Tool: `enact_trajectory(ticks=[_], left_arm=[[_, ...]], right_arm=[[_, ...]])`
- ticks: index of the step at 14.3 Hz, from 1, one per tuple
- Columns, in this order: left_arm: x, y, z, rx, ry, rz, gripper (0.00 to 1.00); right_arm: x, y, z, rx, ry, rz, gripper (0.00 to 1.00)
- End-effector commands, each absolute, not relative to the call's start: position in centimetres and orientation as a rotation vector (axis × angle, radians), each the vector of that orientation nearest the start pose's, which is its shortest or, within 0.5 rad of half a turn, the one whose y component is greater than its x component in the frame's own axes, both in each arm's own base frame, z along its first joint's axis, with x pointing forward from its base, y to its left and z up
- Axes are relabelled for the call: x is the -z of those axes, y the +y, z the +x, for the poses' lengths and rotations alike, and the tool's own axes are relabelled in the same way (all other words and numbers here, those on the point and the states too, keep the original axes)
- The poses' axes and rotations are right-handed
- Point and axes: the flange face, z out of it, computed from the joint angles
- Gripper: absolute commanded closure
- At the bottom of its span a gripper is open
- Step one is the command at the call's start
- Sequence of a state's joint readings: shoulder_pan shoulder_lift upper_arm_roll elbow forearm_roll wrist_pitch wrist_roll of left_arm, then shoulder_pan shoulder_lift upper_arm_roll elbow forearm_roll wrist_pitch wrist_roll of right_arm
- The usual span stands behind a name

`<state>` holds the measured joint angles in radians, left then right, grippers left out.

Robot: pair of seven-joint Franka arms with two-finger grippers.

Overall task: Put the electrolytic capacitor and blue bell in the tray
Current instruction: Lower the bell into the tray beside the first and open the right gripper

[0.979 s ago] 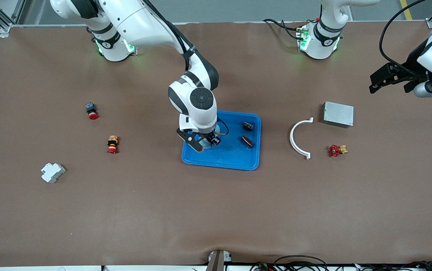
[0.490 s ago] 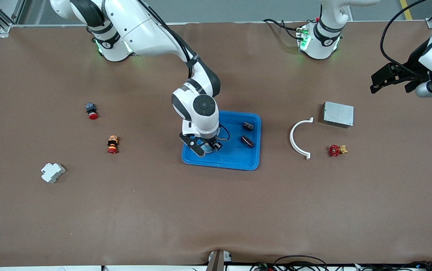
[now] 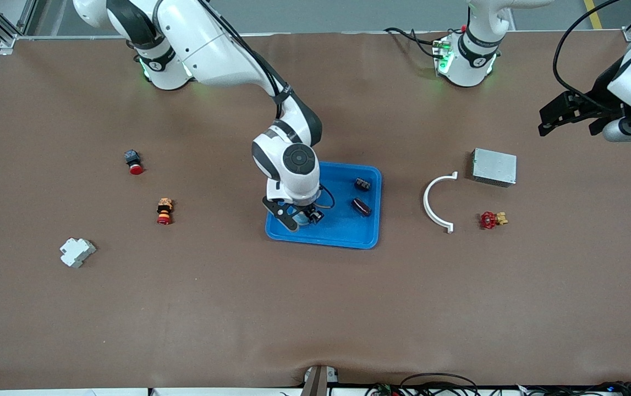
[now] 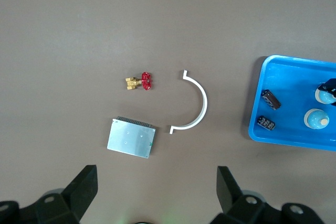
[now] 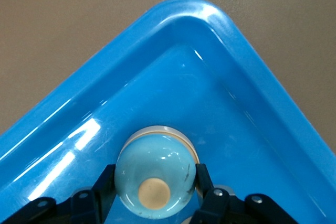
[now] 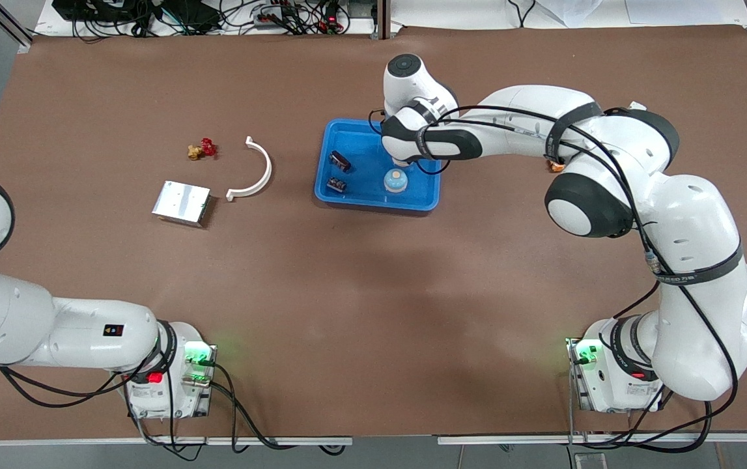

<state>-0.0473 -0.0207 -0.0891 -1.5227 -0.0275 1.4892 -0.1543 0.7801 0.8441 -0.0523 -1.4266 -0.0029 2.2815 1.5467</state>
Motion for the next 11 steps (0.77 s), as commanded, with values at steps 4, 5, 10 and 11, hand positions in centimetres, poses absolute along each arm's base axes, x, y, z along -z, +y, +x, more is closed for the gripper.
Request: enact_trajectory(ticks=[4, 5, 10, 11], left_arm=[[-65.46, -7.77, 52.65, -0.019, -0.016, -3.169, 0.00], [-65.55, -7.86, 52.66, -0.014, -0.004, -3.169, 0.00], [-65.55, -8.33, 52.65, -0.011, 0.018, -3.168, 0.00], [-65.62, -8.25, 52.66, -0.009, 0.016, -3.168, 0.00]], right_arm=[[-17.88, 49.46, 54.40, 0.093, 1.263, -2.871, 1.00], [-18.08, 49.47, 54.57, 0.096, 1.263, -2.867, 1.00], [-17.99, 49.64, 54.40, 0.103, 1.252, -2.873, 0.01], [-17.98, 49.87, 54.31, 0.121, 1.234, -2.875, 0.00]])
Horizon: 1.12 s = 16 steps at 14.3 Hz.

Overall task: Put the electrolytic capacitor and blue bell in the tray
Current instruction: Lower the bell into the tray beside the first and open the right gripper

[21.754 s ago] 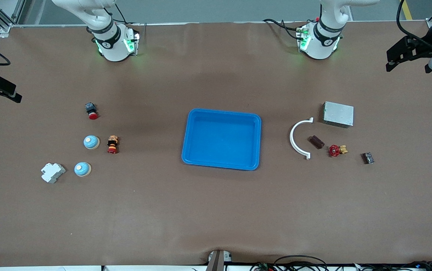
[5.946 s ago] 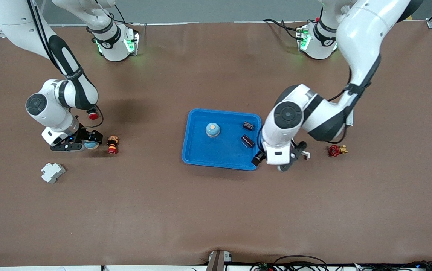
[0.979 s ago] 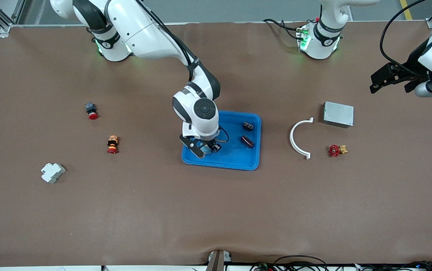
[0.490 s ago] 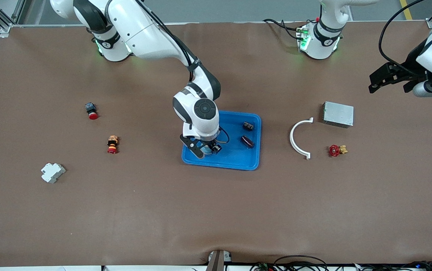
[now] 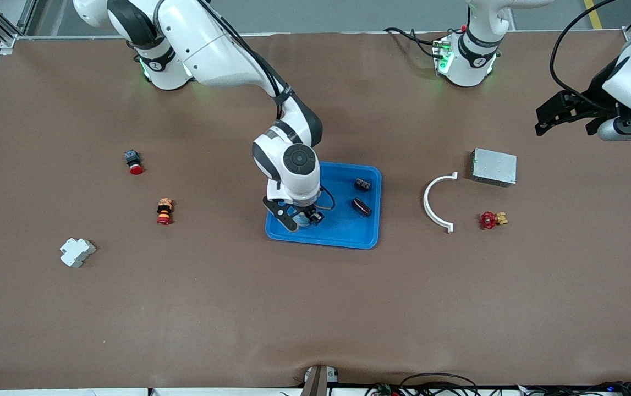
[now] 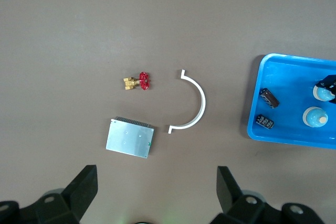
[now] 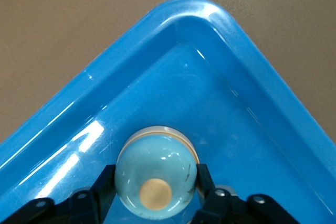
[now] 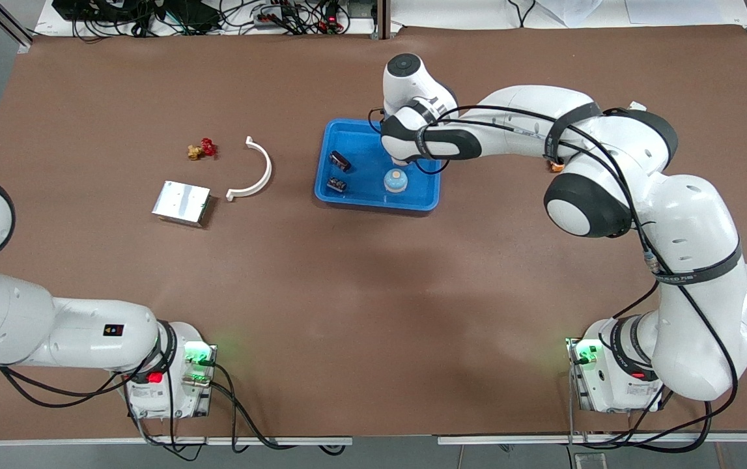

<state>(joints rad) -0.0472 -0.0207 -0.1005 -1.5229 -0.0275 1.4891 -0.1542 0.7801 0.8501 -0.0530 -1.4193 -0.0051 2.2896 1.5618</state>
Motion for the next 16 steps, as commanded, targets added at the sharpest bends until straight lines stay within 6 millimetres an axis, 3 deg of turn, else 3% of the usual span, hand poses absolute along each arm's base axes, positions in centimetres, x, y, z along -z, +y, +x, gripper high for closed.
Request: enact_trajectory(ticks=[1, 16], left_arm=[[-65.6, -8.4, 52.6, -0.009, 0.021, -3.168, 0.00], [-66.4, -8.3, 52.1, 0.013, -0.003, -3.168, 0.00]], right_arm=[[-18.0, 49.9, 54.4, 0.136, 1.224, -2.877, 0.00], [-19.3, 49.9, 54.8, 0.132, 1.206, -2.896, 0.00]])
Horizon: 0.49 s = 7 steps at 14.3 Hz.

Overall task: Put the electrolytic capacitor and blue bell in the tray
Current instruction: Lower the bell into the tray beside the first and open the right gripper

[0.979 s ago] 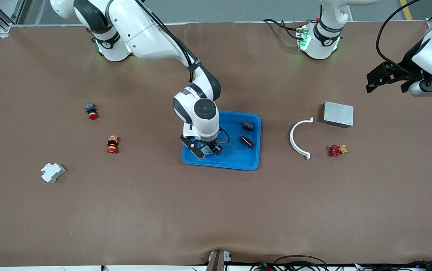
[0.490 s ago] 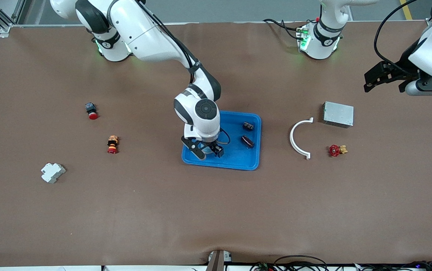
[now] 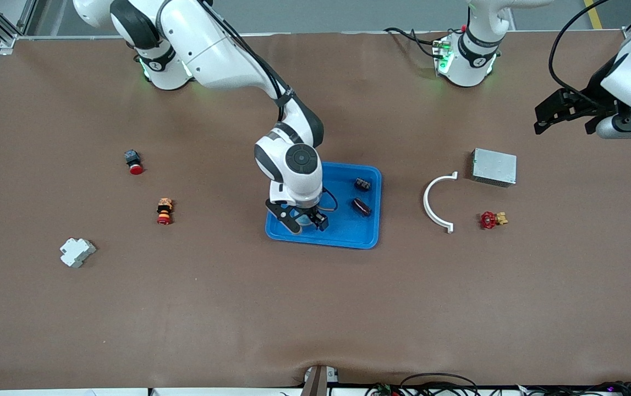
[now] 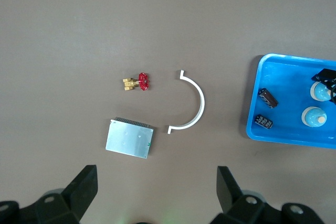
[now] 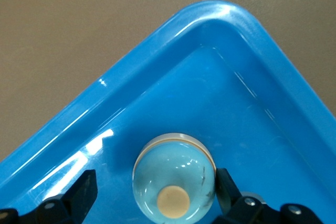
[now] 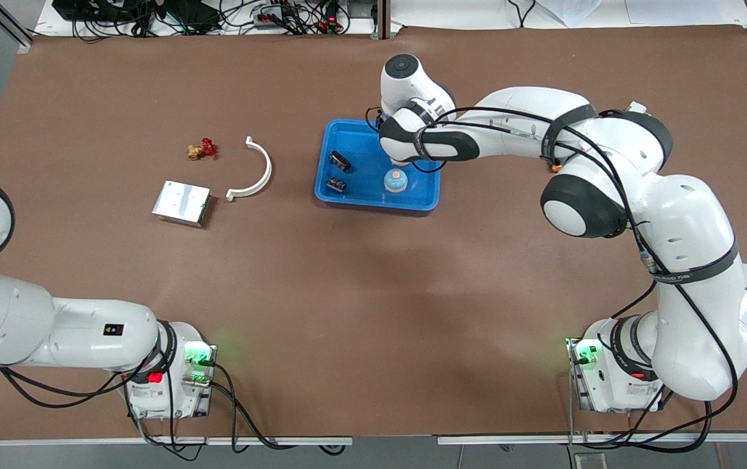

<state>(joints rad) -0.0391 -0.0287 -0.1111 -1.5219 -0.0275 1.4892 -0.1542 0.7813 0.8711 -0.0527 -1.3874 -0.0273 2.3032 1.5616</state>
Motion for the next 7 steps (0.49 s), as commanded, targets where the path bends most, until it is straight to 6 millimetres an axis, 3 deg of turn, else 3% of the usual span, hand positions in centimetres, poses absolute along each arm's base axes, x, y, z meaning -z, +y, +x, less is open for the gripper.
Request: enact_trajectory(ticks=[1, 5, 7], left_arm=[[-66.4, -8.2, 52.1, 0.010, -0.006, -3.168, 0.00], [-66.2, -8.1, 52.3, 0.003, -0.016, -3.166, 0.00], [-65.8, -7.9, 52.6, -0.006, -0.019, -3.163, 0.00]], right_arm=[[-19.5, 49.7, 54.8, 0.122, 1.213, -2.910, 0.00], [-23.7, 49.7, 55.6, 0.059, 1.199, -2.980, 0.00], [-25.5, 47.6, 57.1, 0.010, 1.152, -3.033, 0.00]])
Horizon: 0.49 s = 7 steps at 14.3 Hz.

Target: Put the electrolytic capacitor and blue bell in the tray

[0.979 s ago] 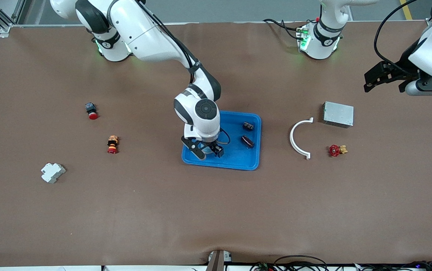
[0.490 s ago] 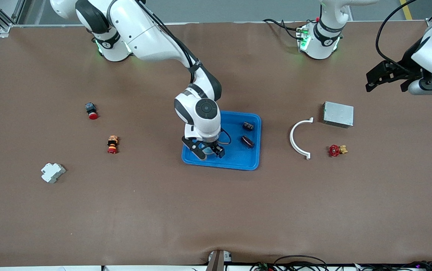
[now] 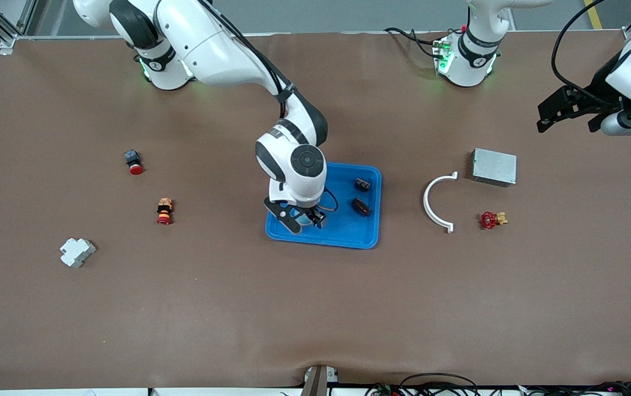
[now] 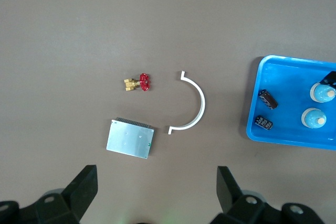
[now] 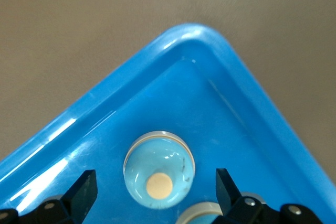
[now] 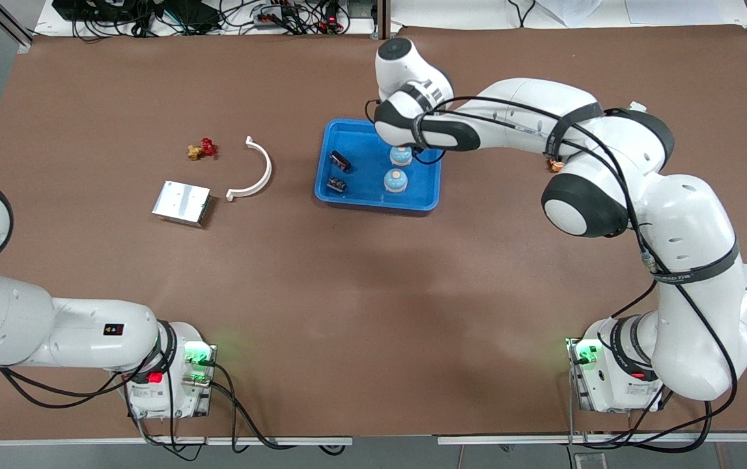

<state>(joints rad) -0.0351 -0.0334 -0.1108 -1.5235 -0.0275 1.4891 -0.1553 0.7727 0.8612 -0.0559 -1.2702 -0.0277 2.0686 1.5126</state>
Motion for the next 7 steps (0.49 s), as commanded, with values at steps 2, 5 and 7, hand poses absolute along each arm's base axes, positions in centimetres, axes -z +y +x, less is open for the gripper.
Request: enact_trajectory(ticks=[2, 5, 7], left_arm=[[-66.0, -7.6, 52.7, 0.014, -0.014, -3.121, 0.00], [-66.2, -7.4, 52.5, 0.024, 0.003, -3.108, 0.00], [-66.5, -7.3, 52.3, 0.026, -0.005, -3.122, 0.00]], right_arm=[[-29.2, 43.9, 59.3, -0.035, 0.994, -3.106, 0.00], [-34.0, 37.9, 61.9, -0.109, 0.648, -3.216, 0.00], [-36.8, 32.7, 63.6, -0.168, 0.395, -3.259, 0.00]])
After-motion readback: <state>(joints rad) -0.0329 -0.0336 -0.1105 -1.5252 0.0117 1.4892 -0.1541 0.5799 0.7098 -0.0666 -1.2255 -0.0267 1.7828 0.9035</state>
